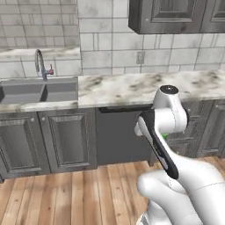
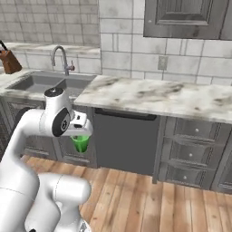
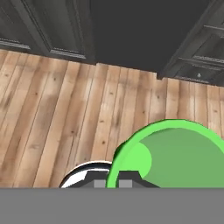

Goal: Pick the cup and bowl from the counter and place them on the counter next to the sink.

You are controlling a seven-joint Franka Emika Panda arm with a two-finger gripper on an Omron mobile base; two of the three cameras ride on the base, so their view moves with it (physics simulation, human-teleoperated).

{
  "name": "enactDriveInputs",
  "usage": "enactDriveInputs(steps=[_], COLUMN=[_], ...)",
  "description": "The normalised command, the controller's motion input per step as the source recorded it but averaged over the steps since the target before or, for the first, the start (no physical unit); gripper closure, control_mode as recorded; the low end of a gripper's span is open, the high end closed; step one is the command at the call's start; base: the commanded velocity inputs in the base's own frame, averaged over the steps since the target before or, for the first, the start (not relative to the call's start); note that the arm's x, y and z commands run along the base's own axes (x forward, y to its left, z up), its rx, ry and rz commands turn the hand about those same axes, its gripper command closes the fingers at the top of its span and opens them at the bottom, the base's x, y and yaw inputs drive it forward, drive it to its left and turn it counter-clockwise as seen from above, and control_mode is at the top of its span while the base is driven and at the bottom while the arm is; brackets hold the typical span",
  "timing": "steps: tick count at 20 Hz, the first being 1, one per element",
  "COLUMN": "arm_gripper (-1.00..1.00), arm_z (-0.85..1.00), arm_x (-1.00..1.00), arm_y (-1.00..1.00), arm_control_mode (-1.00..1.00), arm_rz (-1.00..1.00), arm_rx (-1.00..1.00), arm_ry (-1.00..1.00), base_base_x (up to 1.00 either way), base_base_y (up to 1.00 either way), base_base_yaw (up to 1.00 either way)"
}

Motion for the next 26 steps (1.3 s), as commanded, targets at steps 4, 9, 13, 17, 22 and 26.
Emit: enactDriveInputs(steps=[4, 9, 13, 17, 22, 26], arm_gripper=[1.00, 1.00, 1.00, 1.00, 1.00, 1.00], arm_z=[0.00, 0.00, 0.00, 0.00, 0.00, 0.00], arm_x=[0.00, 0.00, 0.00, 0.00, 0.00, 0.00], arm_y=[0.00, 0.00, 0.00, 0.00, 0.00, 0.00], arm_control_mode=[1.00, 1.00, 1.00, 1.00, 1.00, 1.00], arm_rz=[0.00, 0.00, 0.00, 0.00, 0.00, 0.00], arm_rx=[0.00, 0.00, 0.00, 0.00, 0.00, 0.00], arm_ry=[0.00, 0.00, 0.00, 0.00, 0.00, 0.00], base_base_x=[0.49, 0.51, 0.92, 1.00, 1.00, 0.88], base_base_y=[0.46, 0.51, 0.36, 0.21, 0.22, 0.51], base_base_yaw=[0.46, 0.40, 0.14, 0.00, -0.02, -0.01])
